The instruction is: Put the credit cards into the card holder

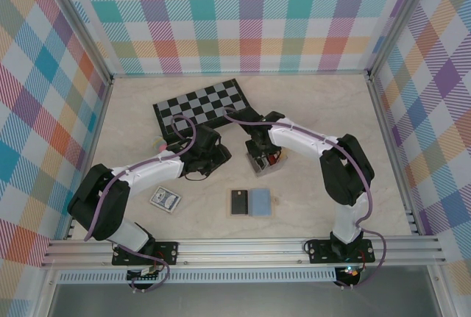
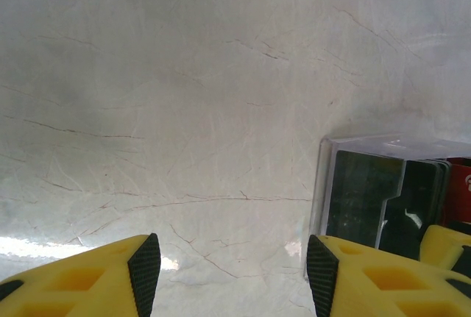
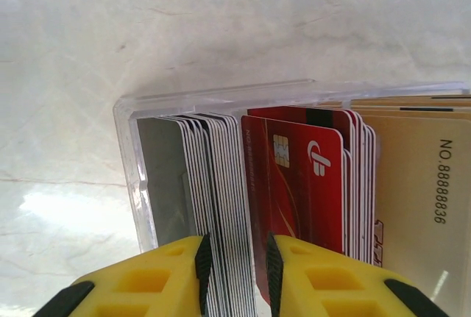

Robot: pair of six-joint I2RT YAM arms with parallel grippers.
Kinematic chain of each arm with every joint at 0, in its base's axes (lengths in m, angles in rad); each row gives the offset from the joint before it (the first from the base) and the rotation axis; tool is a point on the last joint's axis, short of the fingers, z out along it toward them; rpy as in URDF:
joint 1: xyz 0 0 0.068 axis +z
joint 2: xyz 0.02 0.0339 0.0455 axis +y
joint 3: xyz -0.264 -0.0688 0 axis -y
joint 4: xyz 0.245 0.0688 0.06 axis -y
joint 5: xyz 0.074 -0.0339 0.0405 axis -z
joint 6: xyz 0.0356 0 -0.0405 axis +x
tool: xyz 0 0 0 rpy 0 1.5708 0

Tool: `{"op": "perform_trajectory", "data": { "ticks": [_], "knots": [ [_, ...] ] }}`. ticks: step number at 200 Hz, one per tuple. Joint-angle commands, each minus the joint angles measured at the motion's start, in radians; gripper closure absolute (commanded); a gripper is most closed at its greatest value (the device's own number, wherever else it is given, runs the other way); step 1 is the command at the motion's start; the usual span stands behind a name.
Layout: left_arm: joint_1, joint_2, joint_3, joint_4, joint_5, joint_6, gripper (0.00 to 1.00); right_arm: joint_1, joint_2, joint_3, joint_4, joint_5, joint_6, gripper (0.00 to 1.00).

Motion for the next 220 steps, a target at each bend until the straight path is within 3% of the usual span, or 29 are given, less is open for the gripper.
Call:
{"op": "perform_trajectory", "data": {
  "ticks": [1, 53, 91, 126, 194, 220],
  "knots": [
    [0.011, -0.004, 0.025, -0.029, -0.009, 0.017, 0.43, 0.019, -0.02, 0.022, -0.023, -0.116, 0.023, 0.7],
    [0.019, 0.002, 0.02, -0.013, 0.008, 0.018, 0.44, 0.04, -0.075, 0.03, -0.034, -0.026, -0.007, 0.66],
    [0.068, 0.096, 0.059, 0.096, 0.168, 0.015, 0.44, 0.038, -0.126, -0.039, 0.027, -0.038, -0.027, 0.63],
    [0.084, 0.167, 0.105, 0.129, 0.224, -0.001, 0.44, 0.04, -0.096, -0.055, 0.048, -0.093, -0.051, 0.59],
    [0.09, 0.149, 0.084, 0.093, 0.184, -0.014, 0.43, 0.054, -0.012, -0.04, 0.044, -0.032, -0.101, 0.57],
    [0.09, 0.131, 0.072, 0.084, 0.172, -0.013, 0.43, 0.073, 0.025, -0.024, 0.026, 0.067, -0.102, 0.57]
  ]
}}
